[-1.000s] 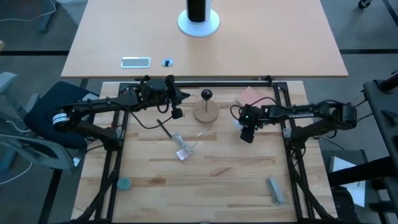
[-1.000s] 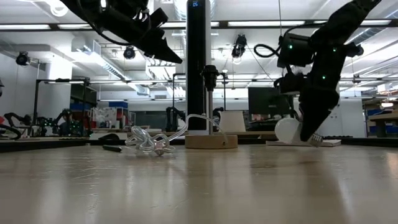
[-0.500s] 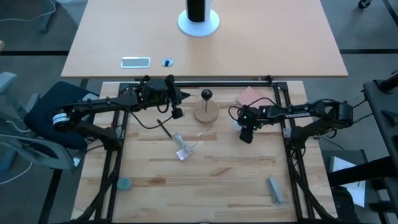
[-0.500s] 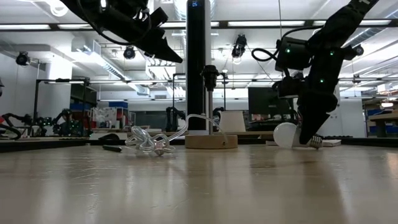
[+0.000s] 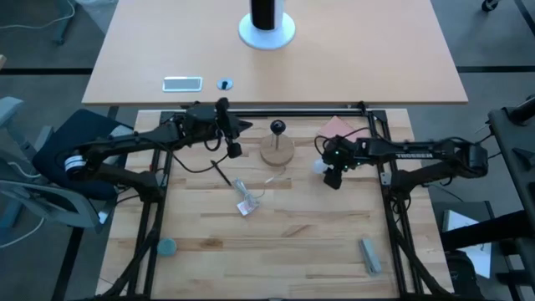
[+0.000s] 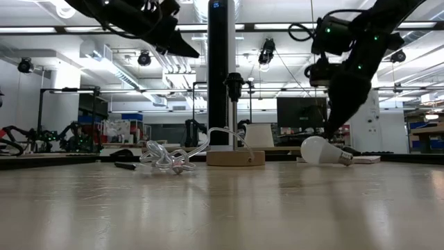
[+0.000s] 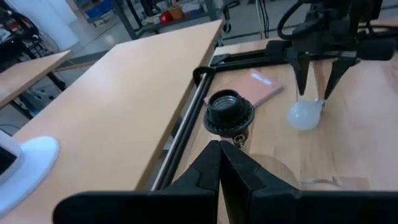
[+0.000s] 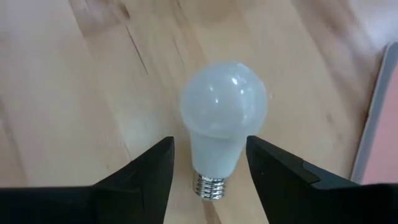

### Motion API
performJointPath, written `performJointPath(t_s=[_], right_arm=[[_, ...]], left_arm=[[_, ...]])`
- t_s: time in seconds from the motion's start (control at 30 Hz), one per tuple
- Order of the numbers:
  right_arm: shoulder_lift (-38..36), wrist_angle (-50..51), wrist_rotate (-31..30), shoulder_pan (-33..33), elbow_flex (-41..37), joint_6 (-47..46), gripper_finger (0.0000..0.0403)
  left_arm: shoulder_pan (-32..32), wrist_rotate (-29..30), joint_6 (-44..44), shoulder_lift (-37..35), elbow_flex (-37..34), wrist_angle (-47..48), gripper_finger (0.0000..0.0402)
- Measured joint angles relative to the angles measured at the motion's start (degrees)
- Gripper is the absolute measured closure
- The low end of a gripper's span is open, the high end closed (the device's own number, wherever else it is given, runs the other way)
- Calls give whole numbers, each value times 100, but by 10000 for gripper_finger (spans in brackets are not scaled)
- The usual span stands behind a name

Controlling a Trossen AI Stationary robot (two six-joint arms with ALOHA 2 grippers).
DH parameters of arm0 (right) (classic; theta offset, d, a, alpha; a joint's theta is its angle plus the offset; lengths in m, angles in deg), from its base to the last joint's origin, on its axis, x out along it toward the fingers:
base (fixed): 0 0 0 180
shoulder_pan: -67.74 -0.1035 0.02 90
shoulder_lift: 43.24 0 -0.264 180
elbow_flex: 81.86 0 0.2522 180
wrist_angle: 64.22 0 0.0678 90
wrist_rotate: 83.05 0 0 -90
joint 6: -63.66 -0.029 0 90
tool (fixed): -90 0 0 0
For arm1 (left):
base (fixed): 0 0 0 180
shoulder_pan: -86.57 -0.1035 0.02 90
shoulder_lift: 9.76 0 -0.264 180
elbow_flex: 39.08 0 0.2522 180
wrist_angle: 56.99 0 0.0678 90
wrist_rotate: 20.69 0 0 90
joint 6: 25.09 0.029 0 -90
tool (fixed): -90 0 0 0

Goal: Screw lightbulb
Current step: Return to Home Position

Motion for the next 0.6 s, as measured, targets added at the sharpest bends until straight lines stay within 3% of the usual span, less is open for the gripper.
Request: performJointPath(t_s=[0.17,0.37,0.5,0.6], right_arm=[[-418,37,50,0,152,15,215],[-1460,-497,208,-154,391,540,230],[-2218,-962,209,-461,382,1092,246],[-2794,-934,217,-725,255,1265,258]], left_arm=[[122,-127,-266,-258,0,85,401],[824,-522,-307,-1350,-39,15,401],[1516,-23,-166,-2078,-497,-56,401],[2088,691,-237,-2698,-1193,-306,401]])
